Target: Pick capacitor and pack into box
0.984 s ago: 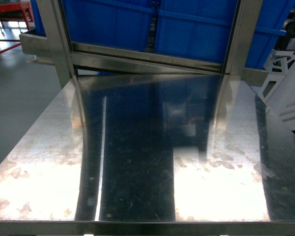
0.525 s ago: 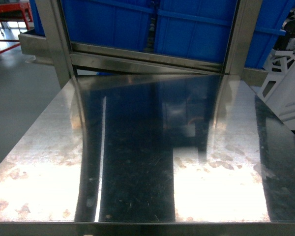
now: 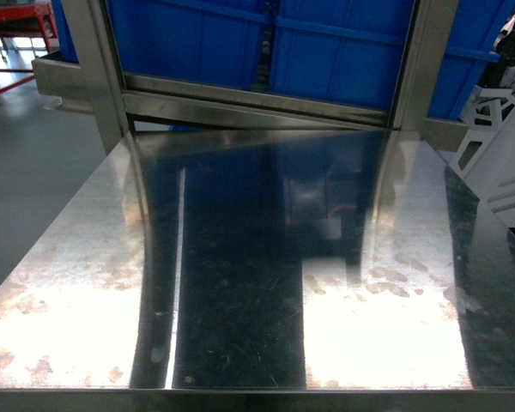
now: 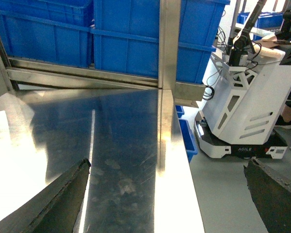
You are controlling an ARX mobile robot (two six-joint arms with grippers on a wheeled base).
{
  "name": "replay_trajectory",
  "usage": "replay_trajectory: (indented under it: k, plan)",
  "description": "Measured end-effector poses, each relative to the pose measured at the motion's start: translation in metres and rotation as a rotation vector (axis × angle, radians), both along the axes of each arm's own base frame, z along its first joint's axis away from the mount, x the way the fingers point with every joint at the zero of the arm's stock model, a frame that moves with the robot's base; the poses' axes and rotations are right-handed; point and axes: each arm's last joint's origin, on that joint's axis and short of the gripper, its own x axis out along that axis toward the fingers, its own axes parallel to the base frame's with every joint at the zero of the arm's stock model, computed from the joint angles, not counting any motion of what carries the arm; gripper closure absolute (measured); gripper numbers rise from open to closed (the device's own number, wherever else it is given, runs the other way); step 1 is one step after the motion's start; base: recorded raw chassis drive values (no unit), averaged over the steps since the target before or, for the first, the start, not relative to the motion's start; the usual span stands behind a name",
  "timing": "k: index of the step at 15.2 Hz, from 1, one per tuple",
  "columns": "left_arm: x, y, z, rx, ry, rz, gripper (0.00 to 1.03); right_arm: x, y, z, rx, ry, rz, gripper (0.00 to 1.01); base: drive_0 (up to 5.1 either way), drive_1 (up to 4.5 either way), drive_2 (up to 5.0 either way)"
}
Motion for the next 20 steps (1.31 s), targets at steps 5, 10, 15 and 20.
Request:
replay_trajectory:
  k: [5,10,15,20]
  plan:
    - [-0.012,0.009,-0.008,0.0,-0.003,-0.003,0.59,0.0,0.0,0.0,0.0,0.0,0.0,0.03,0.0,0.0,0.0]
    - [-0.015,0.009,-0.013,0.0,-0.019,-0.002,0.59,0.0,0.0,0.0,0.0,0.0,0.0,0.03,0.0,0.0,0.0]
    - [-0.02,0.009,-0.012,0.0,-0.027,-0.002,0.59,0.0,0.0,0.0,0.0,0.0,0.0,0.03,0.0,0.0,0.0]
    - [-0.035,0.009,-0.016,0.001,-0.012,-0.003,0.59,0.0,0.0,0.0,0.0,0.001,0.0,0.03,0.0,0.0,0.0]
